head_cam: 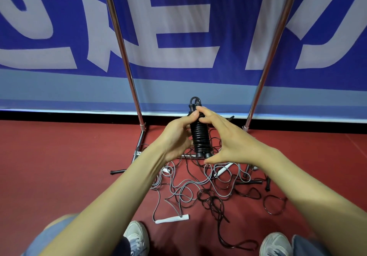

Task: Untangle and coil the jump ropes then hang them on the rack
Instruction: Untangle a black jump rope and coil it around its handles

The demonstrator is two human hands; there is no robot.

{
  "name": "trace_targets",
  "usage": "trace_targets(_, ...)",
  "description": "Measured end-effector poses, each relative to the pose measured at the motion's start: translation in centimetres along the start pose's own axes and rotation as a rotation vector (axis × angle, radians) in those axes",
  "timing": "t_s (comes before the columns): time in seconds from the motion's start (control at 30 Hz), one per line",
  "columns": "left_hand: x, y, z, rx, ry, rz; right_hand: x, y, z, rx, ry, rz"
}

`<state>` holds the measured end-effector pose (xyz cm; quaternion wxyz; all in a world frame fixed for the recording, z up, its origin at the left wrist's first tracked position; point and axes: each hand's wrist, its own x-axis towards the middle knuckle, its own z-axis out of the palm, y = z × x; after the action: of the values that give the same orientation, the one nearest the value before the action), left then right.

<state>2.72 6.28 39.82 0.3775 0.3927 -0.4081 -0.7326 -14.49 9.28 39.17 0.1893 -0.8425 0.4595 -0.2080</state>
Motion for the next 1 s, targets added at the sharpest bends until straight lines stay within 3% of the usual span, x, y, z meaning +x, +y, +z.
trace_targets(0.17, 0.2, 0.4, 0.1, 0.121, 0.011, 0.067, 0.0, 0.0, -0.4, 0.031, 0.027, -0.065)
trace_targets(0.3, 0.3, 1.5, -0.5, 0.159, 0.037, 0.100, 0.0, 0.8, -2.2, 0.238, 0.255, 0.110)
trace_targets(0.43, 0.3, 1.1, -0.7, 0.250, -0.039, 0.070, -0.2, 3.8, -2.8, -0.070, 0.201, 0.261)
trace_targets(0.6, 0.4, 0.8, -0.8, 0.282, 0.017, 0.090, -0.4, 3.5, -3.1, 0.005, 0.234, 0.316)
trace_targets(0.67, 0.5, 0.4, -0.6, 0.294, 0.083, 0.094, -0.2, 2.8, -3.4, 0.190, 0.237, 0.369)
trace_targets(0.73, 0.7, 0.1, -0.2, 0.287, 0.126, 0.103, 0.2, 2.0, -3.5, 0.571, 0.240, 0.385)
trace_targets(0.87, 0.9, 0.0, 0.1, 0.325, 0.119, 0.139, 0.5, 1.4, -3.6, 1.179, 0.278, 0.280)
trace_targets(1.0, 0.7, 0.3, 0.0, 0.269, 0.026, 0.135, 0.4, 1.1, -3.7, 1.413, 0.209, 0.163)
